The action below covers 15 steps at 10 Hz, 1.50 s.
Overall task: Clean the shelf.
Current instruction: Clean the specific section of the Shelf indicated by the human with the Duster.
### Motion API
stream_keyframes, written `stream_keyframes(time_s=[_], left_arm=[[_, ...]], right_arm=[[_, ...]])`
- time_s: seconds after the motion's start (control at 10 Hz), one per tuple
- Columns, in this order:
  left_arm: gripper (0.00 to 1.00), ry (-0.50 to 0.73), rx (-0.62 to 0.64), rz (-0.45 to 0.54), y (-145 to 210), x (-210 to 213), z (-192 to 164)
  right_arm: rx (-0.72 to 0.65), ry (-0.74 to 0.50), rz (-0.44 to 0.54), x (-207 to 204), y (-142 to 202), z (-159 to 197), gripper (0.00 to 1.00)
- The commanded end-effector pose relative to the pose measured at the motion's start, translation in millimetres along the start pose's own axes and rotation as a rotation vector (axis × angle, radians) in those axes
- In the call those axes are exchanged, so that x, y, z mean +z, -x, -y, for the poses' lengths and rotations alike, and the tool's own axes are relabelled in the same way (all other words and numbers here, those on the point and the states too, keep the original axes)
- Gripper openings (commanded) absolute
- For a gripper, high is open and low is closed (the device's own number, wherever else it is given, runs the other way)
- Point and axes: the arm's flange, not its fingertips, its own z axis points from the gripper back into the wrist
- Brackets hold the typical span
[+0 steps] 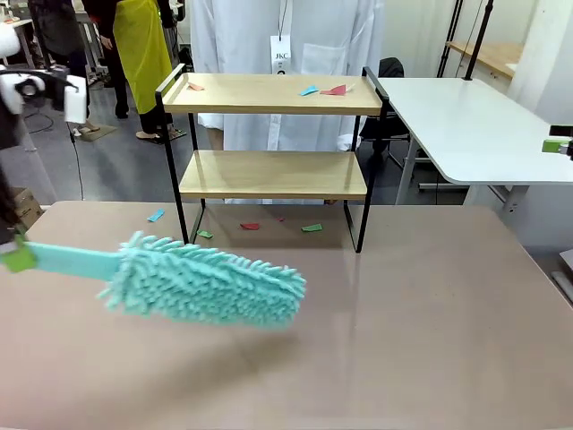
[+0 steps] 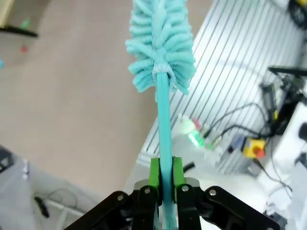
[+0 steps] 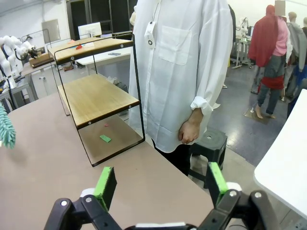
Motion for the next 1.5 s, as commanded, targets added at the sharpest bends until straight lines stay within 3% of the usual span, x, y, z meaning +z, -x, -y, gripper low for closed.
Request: stream_keyframes(time_s=[0.0,0.3,0.4,1.4], left_arm=[[0.13,-0.066,-0.056,-0.114,12,19,-7],[0.13,-0.098,-0.07,-0.175,23,30,-21],[0.13,-0.075,-0.023,-0.147,22,22,-9],[0.13,-0.075,-0.023,-0.147,22,22,-9]], right_arm=[[0.005,0.001,0.0,-1,-4,-1,1.0],[0.005,0.001,0.0,-1,-4,-1,1.0],[0.005,0.001,0.0,-1,-4,-1,1.0],[0.005,0.001,0.0,-1,-4,-1,1.0]])
